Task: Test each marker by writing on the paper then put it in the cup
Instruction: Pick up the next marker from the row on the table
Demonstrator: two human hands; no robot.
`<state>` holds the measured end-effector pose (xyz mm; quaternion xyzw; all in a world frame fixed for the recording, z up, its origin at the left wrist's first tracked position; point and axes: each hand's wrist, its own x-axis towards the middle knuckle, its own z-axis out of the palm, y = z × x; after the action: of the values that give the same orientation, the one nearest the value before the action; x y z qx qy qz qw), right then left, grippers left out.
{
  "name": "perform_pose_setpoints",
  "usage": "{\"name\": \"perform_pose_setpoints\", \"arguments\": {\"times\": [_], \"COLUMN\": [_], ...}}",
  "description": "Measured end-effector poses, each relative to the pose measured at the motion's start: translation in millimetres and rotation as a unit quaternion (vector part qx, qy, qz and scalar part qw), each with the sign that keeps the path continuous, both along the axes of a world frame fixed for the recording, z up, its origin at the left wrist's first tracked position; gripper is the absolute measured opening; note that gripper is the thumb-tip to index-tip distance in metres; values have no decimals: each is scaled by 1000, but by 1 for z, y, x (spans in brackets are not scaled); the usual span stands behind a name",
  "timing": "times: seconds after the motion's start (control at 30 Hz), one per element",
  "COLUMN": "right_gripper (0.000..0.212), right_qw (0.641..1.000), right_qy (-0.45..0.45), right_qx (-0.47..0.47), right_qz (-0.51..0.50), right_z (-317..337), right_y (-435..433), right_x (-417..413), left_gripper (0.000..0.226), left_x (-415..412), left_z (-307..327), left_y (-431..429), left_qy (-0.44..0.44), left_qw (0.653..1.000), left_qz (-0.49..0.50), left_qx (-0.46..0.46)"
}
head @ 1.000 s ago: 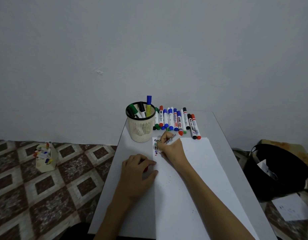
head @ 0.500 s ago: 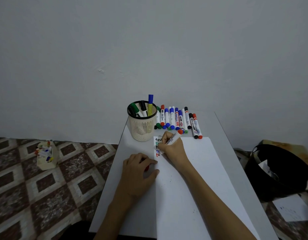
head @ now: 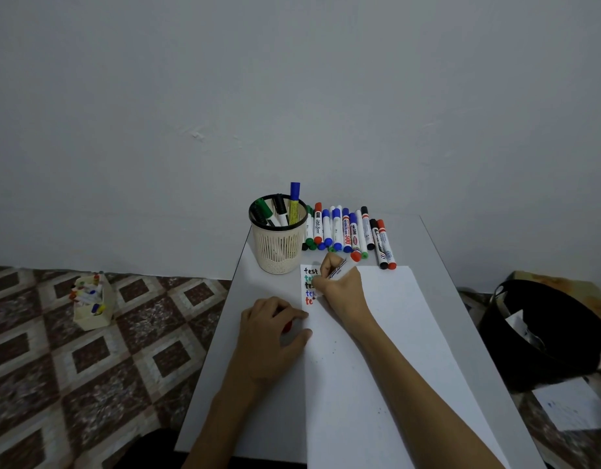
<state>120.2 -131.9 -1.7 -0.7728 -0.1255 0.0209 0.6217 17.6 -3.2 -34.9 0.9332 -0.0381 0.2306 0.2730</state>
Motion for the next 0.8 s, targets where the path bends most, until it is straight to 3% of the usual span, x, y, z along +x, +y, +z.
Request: {"name": "perform_pose_setpoints", "arguments": {"times": [0.6,0.8], "right_gripper": [19,22], "right_qw": [999,1000], "right_qy": [44,11], "right_qx": [-4,4], "right_qz": [-22,-11], "right_z": [-2,0], "right_y": [1,0], "right_x": [1,-1], "left_gripper": [42,40], "left_x": [0,0], "left_z": [1,0], "left_y": [0,0], "left_qy": [-2,-6], "left_qw": [1000,1000], "left_qz": [-6,-7], "left_qx": [-10,-12]}}
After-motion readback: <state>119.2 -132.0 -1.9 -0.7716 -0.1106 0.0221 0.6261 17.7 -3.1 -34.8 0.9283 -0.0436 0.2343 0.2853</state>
